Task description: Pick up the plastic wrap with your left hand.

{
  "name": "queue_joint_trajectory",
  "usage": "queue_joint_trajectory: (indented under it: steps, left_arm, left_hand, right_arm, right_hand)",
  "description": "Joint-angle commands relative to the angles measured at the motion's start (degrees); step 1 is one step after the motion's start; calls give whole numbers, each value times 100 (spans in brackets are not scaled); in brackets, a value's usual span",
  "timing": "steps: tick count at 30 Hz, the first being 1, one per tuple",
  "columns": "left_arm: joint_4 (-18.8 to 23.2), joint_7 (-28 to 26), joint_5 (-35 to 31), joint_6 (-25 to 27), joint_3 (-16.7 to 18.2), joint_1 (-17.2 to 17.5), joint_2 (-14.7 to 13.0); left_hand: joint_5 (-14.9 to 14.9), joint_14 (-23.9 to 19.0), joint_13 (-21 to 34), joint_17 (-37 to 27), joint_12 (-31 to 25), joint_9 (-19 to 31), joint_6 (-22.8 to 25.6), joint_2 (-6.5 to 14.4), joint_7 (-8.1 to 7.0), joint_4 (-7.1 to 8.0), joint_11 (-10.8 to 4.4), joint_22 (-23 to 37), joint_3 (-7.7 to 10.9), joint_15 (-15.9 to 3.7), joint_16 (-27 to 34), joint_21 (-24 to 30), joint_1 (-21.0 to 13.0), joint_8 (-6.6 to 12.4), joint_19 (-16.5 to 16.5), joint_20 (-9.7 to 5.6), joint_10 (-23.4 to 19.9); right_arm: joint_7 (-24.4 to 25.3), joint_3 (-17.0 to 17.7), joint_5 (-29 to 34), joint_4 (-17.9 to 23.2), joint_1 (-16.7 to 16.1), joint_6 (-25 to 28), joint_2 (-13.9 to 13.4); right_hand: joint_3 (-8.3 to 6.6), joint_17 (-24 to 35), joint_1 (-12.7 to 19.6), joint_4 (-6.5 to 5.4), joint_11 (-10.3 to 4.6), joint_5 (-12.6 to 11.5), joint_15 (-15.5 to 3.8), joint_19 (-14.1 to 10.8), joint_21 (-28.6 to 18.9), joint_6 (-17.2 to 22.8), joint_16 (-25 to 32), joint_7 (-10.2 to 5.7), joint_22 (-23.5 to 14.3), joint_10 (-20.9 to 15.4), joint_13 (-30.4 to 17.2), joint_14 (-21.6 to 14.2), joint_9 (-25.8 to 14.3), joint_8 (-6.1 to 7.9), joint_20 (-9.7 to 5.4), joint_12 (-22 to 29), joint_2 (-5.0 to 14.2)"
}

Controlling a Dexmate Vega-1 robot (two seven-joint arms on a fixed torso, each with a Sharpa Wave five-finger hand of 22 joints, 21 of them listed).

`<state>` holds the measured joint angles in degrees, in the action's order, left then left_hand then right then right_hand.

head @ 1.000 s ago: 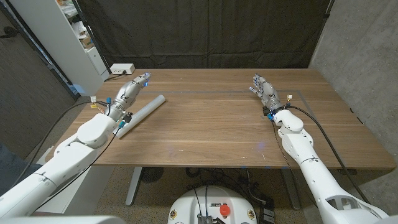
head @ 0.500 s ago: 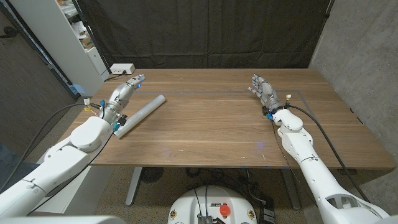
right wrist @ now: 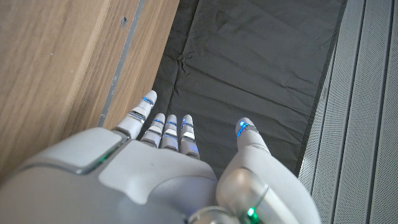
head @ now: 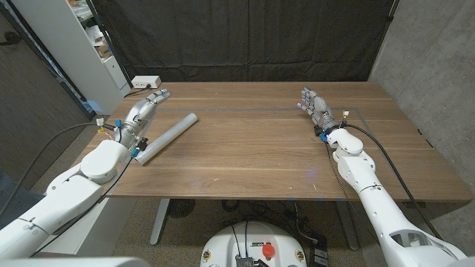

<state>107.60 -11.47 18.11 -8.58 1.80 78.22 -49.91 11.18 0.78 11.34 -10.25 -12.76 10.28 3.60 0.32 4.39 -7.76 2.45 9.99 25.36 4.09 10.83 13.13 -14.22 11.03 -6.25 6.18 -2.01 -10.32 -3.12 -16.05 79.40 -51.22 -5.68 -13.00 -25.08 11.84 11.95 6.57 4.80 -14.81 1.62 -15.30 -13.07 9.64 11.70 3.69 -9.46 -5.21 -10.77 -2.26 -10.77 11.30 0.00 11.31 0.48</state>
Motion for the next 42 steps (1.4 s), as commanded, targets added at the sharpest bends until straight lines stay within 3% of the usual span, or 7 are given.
queue_joint_trajectory:
  steps: [1, 13, 20, 27, 36, 42]
  left_arm:
    - [7, -89, -195, -6, 62, 17, 177]
    - [320, -412, -735, 322, 221, 221, 136]
    - [234, -478, -875, 199, 215, 204, 251]
    - [229, -323, -897, 285, 220, 192, 166]
    - [448, -643, -1473, 744, 222, 305, 55]
    - [398, -639, -1457, 682, 237, 324, 120]
  left_hand:
    - [-11, -44, 7, -13, -26, 6, 51, 12, 33, -47, -14, 32, 15, 7, 40, -10, -77, 30, 19, 36, -51]
    - [-9, -69, 9, -13, -32, 8, 97, 15, 24, -80, -12, 32, 33, 3, 41, -25, -147, 43, 30, 31, -83]
    - [-7, -87, 9, -13, -31, 8, 118, 17, 10, -95, -31, 33, 42, -8, 43, -36, -186, 48, 32, 32, -91]
    - [-6, -94, 10, -12, -29, 9, 141, 19, -10, -109, -31, 33, 52, -18, 40, -45, -226, 52, 36, 35, -97]
    - [-5, -87, 11, -12, -25, 10, 148, 16, -12, -120, -32, 33, 58, -19, 32, -53, -263, 49, 44, 38, -96]
    - [-3, -92, 11, -12, -21, 10, 147, 12, -29, -127, -16, 33, 62, -15, 31, -58, -289, 45, 50, 50, -93]
  right_arm:
    - [-38, 6, -2, -39, 25, 12, 18]
    - [-23, 5, 7, -37, 15, -29, 41]
    - [-2, -7, 6, -65, 8, -71, 75]
    - [26, -4, 12, -21, -12, -72, 71]
    - [62, 10, 15, 53, -54, -79, 52]
    - [64, 3, 9, 67, -61, -74, 51]
  right_hand:
    - [-15, 21, 24, 13, -14, -35, 0, -82, 19, 51, 27, -5, -34, -22, -30, -45, -20, 9, -3, 3, 40]
    - [-13, 21, 22, 17, -28, -35, 4, -89, 37, 55, 26, -10, -34, -21, -31, -49, -21, 9, 1, 2, 41]
    - [-12, 21, 21, 18, -13, -35, 6, -92, 47, 54, 26, -13, -35, -30, -31, -49, -21, 8, 0, 5, 43]
    - [-11, 20, 21, 20, -11, -36, 5, -98, 55, 56, 25, -11, -35, -29, -31, -51, -21, 8, 1, 4, 43]
    - [-11, 19, 24, 24, -17, -37, 5, -102, 65, 53, 24, -15, -35, -27, -31, -52, -21, 6, 5, 3, 43]
    - [-10, 19, 23, 26, -25, -37, 8, -105, 71, 53, 24, -14, -35, -28, -30, -55, -21, 5, 8, 4, 41]
